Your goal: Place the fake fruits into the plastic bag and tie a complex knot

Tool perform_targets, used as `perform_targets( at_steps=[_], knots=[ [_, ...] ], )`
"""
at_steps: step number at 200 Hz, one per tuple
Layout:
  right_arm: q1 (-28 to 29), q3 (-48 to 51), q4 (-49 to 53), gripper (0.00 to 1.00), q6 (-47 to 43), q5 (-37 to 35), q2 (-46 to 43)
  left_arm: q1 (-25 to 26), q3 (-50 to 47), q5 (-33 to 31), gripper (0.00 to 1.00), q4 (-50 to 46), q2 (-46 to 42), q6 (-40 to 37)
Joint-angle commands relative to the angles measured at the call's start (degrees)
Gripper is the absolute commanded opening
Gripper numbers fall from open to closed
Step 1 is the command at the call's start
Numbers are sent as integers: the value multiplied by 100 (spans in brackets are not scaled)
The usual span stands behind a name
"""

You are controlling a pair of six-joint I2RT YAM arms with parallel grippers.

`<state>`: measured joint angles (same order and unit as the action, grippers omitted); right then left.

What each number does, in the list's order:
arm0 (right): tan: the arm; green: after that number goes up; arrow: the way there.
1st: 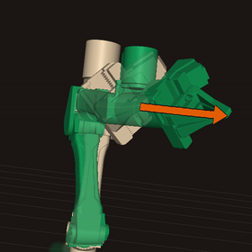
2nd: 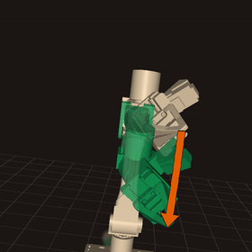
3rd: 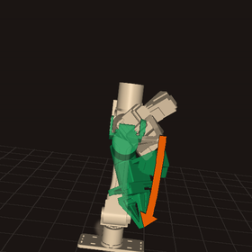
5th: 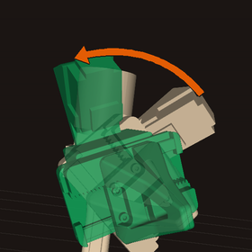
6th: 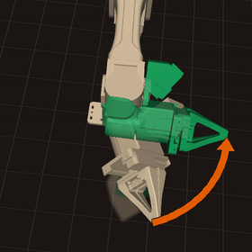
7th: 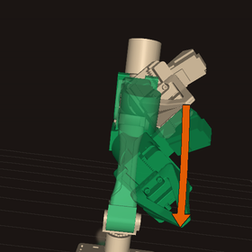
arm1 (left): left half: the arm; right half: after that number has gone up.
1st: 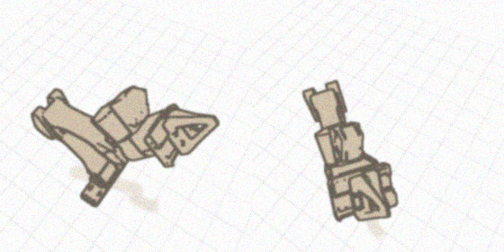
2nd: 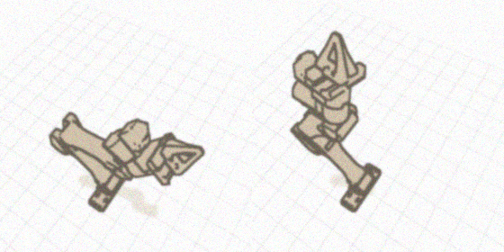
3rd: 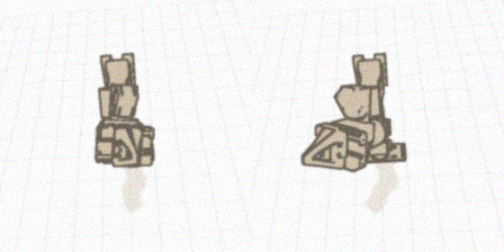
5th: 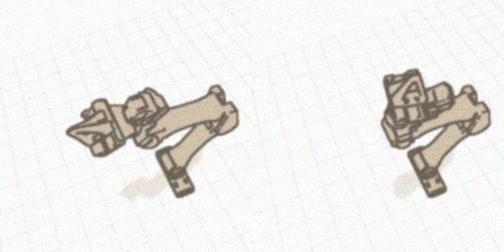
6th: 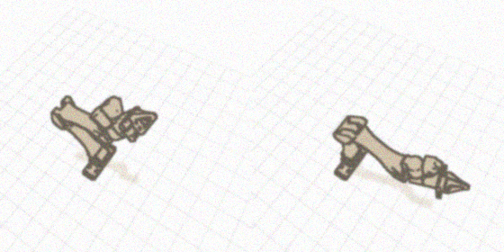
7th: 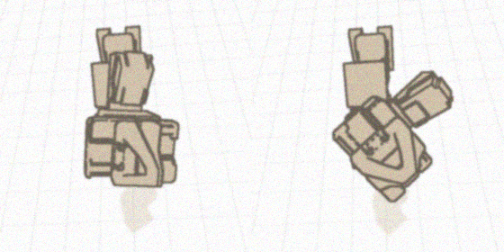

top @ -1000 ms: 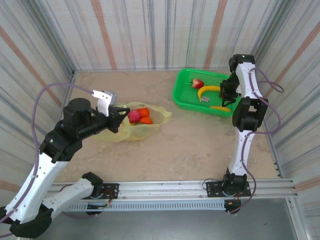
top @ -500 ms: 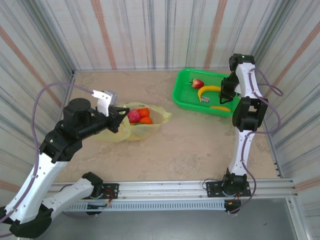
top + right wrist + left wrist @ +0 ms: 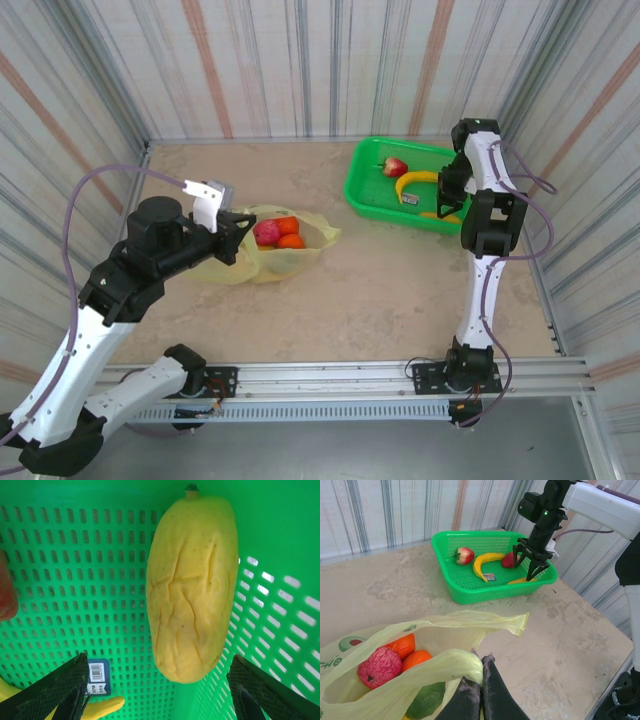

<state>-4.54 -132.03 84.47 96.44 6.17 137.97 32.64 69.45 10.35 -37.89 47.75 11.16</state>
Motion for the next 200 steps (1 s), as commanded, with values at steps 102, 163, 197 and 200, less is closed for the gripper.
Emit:
perform_targets(
  at_steps=[102,163,197,200],
  knots=[
    [-20,392,-778,52,-705,-344,430,40,148,-289,0,-104,77,-219],
    [71,385,-1121,32,-787,-206,50,33,174,-336,0,-130,75,-246],
    [125,167,-844,24,-706,60,-276,38,217,-342,0,-148,59,-265],
    [121,146,-825,24,-712,71,-315,38,218,-342,0,-149,53,-264]
  ],
)
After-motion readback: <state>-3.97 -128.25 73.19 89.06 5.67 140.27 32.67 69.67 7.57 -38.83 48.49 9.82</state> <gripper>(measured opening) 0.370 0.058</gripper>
